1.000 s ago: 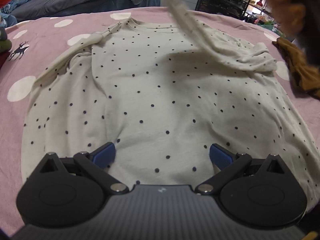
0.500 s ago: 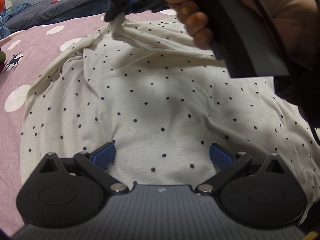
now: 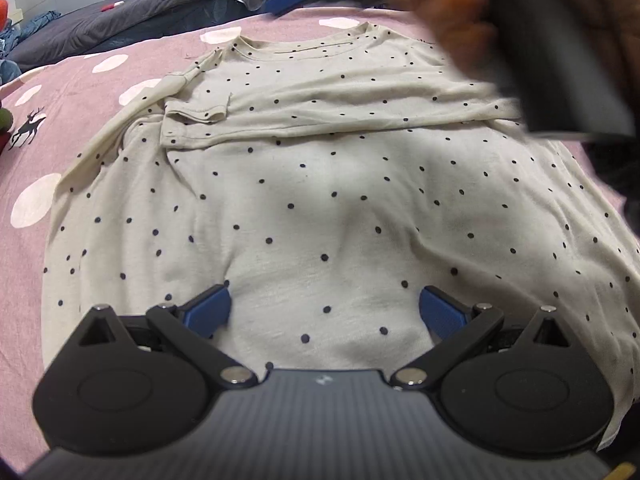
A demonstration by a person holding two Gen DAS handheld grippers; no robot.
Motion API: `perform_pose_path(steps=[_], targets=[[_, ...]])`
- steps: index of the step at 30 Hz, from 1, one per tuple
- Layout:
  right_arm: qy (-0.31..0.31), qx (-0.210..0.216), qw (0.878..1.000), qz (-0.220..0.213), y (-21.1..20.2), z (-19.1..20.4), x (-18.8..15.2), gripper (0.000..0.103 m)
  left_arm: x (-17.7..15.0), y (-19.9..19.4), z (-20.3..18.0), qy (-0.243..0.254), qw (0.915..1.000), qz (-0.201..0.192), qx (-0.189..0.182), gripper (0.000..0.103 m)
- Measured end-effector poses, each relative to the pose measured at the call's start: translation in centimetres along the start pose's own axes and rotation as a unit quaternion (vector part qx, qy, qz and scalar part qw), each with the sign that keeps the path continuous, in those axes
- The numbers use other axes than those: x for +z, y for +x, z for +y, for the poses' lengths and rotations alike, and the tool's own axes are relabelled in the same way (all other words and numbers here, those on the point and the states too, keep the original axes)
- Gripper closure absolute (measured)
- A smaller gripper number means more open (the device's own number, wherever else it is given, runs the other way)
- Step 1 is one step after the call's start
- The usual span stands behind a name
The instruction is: Fold small clothes
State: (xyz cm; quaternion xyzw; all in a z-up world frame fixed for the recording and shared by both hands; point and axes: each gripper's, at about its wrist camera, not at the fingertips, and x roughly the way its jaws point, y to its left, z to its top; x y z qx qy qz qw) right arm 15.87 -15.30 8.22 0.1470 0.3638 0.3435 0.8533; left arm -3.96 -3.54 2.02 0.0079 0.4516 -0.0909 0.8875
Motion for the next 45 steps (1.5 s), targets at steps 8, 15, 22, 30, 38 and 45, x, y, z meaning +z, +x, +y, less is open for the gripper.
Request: perform_pose_path(steps=[8, 15, 22, 30, 38, 45], targets=[[-0.086, -0.161, 0.983, -0.036, -7.2, -3.7, -1.6, 0.058, 1.5, -1.0, 1.7, -0.049, 0.9980, -0.027, -0.031, 0.002], [-0.040, -0.223, 0.973, -0.033, -10.5, -8.3, -5.9, 0.066, 7.6, -2.3, 2.3, 0.041, 0.9807, -0.181, 0.061, 0.035], [0.005, -0.223, 0.974, -0.038, -13.1, -9.5, -8.9, 0.060, 12.8, 6.7, 4.1, -0.011, 0.9960, -0.088, -0.015, 0.064], [0.005, -0.234, 0.972, -0.030, -14.4, -10.4, -9.9, 0.052, 12.9, 8.6, 10.0, -0.083, 0.9844, -0.089, 0.127, 0.045], [-0.021, -0.264, 0.961, -0.078, -14.8, -11.3, -8.1, 0.050, 12.1, 4.7, 8.9, -0.046, 0.9882, -0.109, 0.097, 0.020], [-0.062, -0.347, 0.934, -0.056, -14.6, -12.4, -6.7, 0.051, 11.6, 8.2, 3.1, 0.024, 0.9965, -0.062, 0.051, 0.018]])
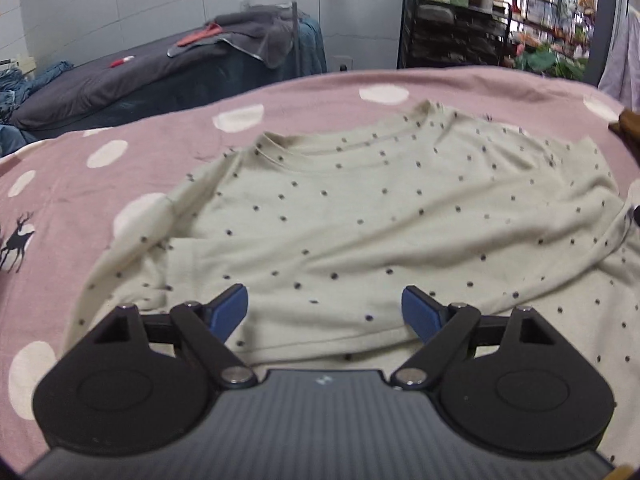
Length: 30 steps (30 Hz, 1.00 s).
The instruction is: Fold small clothes
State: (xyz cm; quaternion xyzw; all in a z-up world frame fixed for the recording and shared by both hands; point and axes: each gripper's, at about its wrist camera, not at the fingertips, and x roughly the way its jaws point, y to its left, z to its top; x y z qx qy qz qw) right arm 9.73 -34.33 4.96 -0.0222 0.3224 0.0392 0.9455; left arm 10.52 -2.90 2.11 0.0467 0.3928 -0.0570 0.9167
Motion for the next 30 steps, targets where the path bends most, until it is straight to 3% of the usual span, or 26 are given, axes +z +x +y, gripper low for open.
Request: perform_pose_path(steps=[4, 7, 9, 11, 12, 15, 23, 26, 30], targets=[[-0.051, -0.025, 0.998, 0.019, 0.7, 0.0, -0.5, 0.051, -0.5, 1.0, 0.3, -0.014, 0.9997, 0.020, 0.001, 0.011], [-0.059, 0.004, 0.998, 0.015, 1.5, -0.1, -0.3, 0.058, -0.5, 1.3, 1.1, -0.029, 0.9990, 0.033, -0.003, 0.006], [-0.080, -0.004, 0.997, 0.009, 2.0, 0.7, 0.0, 0.060, -0.4, 1.3, 1.2, -0.029, 0.9989, 0.036, -0.004, 0.005], [-0.083, -0.017, 0.996, -0.004, 2.5, 0.6, 0.2, 0.093, -0.3, 1.3, 1.0, -0.025, 0.9990, 0.037, 0.000, 0.003], [-0.077, -0.024, 0.997, -0.005, 2.5, 0.3, 0.3, 0.101, -0.3, 1.3, 1.0, -0.024, 0.9990, 0.038, 0.001, 0.003], [-0.055, -0.029, 0.998, -0.002, 1.6, -0.4, 0.0, 0.102, -0.3, 1.5, 0.9, -0.027, 0.9989, 0.040, 0.003, 0.000], [-0.078, -0.015, 0.997, 0.009, -1.0, -1.0, -3.9, 0.102, -0.4, 1.7, 1.2, -0.031, 0.9986, 0.043, -0.002, 0.000], [-0.057, -0.018, 0.998, -0.001, -2.1, -1.3, -3.0, 0.094, -0.4, 1.8, 1.2, -0.031, 0.9986, 0.042, -0.001, 0.000], [-0.032, 0.010, 0.999, -0.039, -3.8, -1.3, -1.4, 0.090, -0.4, 1.8, 1.1, -0.032, 0.9986, 0.042, -0.002, 0.000]])
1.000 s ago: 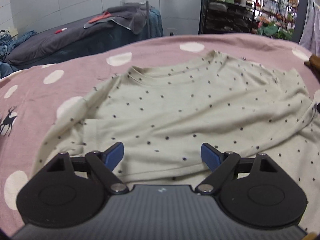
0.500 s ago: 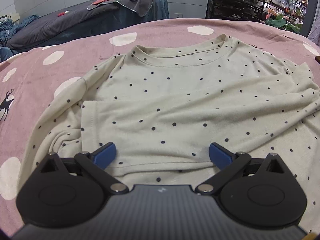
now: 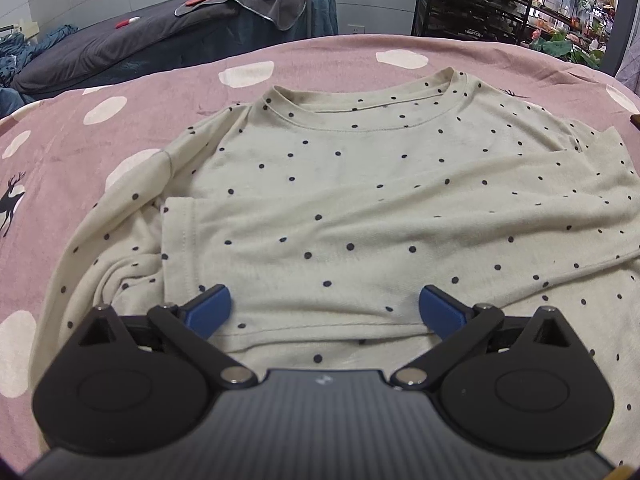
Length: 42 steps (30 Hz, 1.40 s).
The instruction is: Fold small clothes
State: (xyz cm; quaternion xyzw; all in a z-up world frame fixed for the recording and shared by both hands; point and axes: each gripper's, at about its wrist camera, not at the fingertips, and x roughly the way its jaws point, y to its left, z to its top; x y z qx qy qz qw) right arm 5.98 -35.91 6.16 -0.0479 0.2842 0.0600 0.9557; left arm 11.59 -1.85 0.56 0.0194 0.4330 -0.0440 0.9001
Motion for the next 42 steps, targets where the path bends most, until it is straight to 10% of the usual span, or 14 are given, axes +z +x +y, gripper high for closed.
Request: perform_pose_path(steps=[16, 23, 28, 30, 35, 42], targets=[[0.053, 0.044, 0.996, 0.062, 4.7, 1.1, -0.6, 0.080, 0.0, -0.4, 0.0, -0.008, 1.0000, 0.002, 0.004, 0.000], [0.031, 0.073, 0.996, 0.029, 0.4, 2.1, -0.7, 0.068, -2.6, -7.7, 0.5, -0.014, 0.9988, -0.039, -0.026, 0.000], [0.003, 0.101, 0.994, 0.035, -1.4, 3.2, -1.6, 0.065, -5.8, -12.4, 4.5, -0.046, 0.9967, -0.059, 0.031, 0.000], [0.000, 0.110, 0.993, 0.041, -1.6, 3.7, -1.9, 0.065, -6.9, -13.7, 7.3, -0.071, 0.9950, -0.053, 0.045, 0.004], [-0.001, 0.117, 0.992, 0.051, -1.6, 4.8, -2.4, 0.064, -9.5, -14.7, 13.8, -0.140, 0.9885, 0.013, 0.056, 0.053], [-0.007, 0.118, 0.991, 0.066, -1.7, 5.8, -2.7, 0.060, -11.9, -13.3, 14.8, -0.176, 0.9817, 0.057, -0.044, 0.053]])
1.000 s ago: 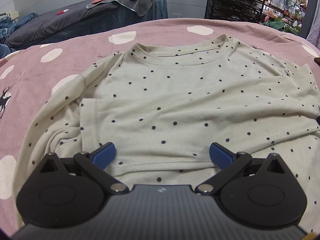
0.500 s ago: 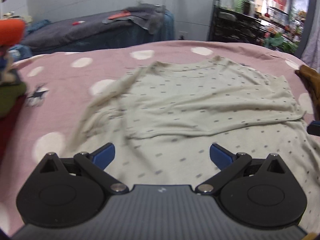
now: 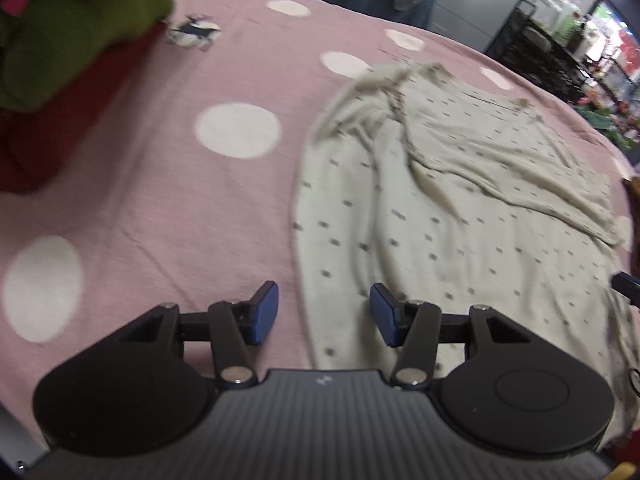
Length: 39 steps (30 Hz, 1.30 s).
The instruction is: Fold small clothes
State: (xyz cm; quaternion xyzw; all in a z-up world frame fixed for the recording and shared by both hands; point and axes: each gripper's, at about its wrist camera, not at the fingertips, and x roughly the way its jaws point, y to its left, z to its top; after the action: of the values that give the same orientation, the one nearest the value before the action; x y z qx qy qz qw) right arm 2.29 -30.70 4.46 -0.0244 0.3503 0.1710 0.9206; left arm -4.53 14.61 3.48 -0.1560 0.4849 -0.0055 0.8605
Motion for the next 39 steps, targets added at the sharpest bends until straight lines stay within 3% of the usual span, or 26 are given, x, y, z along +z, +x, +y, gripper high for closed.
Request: perform_pose_path(steps=[3, 4, 6, 7, 9, 11, 15, 17, 19, 21, 25, 28, 33, 35, 36, 39], targets=[[0.002, -0.003, 1.000, 0.003, 0.1, 0.1, -0.1, 0.056, -0.5, 0.9, -1.7, 0.049, 0.9982, -0.015, 0.030, 0.058], [0.002, -0.003, 1.000, 0.004, 0.0, 0.1, -0.1, 0.051, -0.5, 1.0, -1.9, 0.051, 0.9978, -0.021, 0.036, 0.064], [0.003, -0.003, 1.000, 0.006, 0.1, 0.1, -0.1, 0.039, -0.8, 0.9, -1.9, 0.038, 0.9983, -0.033, 0.028, 0.089], [0.002, -0.004, 1.000, 0.005, 0.0, 0.2, -0.1, 0.036, -0.6, 0.8, -1.2, 0.013, 0.9994, -0.031, -0.002, 0.101], [0.003, -0.003, 1.000, 0.004, 0.0, 0.2, -0.1, 0.036, -0.4, 0.8, 0.2, -0.037, 0.9981, -0.032, -0.039, 0.101], [0.005, 0.000, 1.000, 0.004, -0.1, 0.2, -0.2, 0.036, 0.3, 0.1, 0.8, -0.043, 0.9977, -0.044, -0.030, 0.101], [0.007, 0.000, 1.000, 0.003, -0.4, 0.1, -0.1, 0.036, 3.3, -4.1, 2.0, -0.059, 0.9913, -0.111, -0.040, 0.101], [0.011, 0.000, 1.000, 0.001, -0.4, -0.2, 0.0, 0.036, 5.3, -6.8, 1.1, -0.019, 0.9882, -0.152, 0.007, 0.101], [0.017, 0.000, 1.000, 0.000, -0.4, -0.4, 0.0, 0.036, 7.5, -9.9, -0.7, 0.037, 0.9766, -0.200, 0.070, 0.101], [0.024, 0.000, 1.000, 0.001, -0.5, -0.6, -0.1, 0.036, 9.7, -13.0, -1.9, 0.064, 0.9669, -0.239, 0.063, 0.101], [0.030, 0.004, 1.000, -0.004, -0.7, -0.8, -0.2, 0.036, 12.7, -16.5, -5.7, 0.100, 0.9576, -0.270, 0.000, 0.101], [0.033, 0.006, 0.999, -0.005, -0.8, -0.8, -0.3, 0.036, 13.2, -15.9, -9.7, 0.145, 0.9538, -0.260, -0.043, 0.100], [0.033, 0.010, 0.999, -0.007, -1.2, -0.8, -0.3, 0.036, 11.4, -8.8, -16.4, 0.151, 0.9667, -0.166, -0.123, 0.093], [0.035, 0.010, 0.999, -0.008, -1.4, -0.7, -0.2, 0.036, 9.7, -5.4, -18.3, 0.149, 0.9690, -0.110, -0.163, 0.078], [0.036, 0.009, 0.999, -0.008, -1.5, -0.8, -0.2, 0.036, 8.6, -3.5, -19.0, 0.144, 0.9700, -0.082, -0.178, 0.075], [0.037, 0.007, 0.999, -0.009, -1.9, -1.0, -0.2, 0.036, 6.3, 0.4, -19.2, 0.139, 0.9750, -0.036, -0.170, 0.058]])
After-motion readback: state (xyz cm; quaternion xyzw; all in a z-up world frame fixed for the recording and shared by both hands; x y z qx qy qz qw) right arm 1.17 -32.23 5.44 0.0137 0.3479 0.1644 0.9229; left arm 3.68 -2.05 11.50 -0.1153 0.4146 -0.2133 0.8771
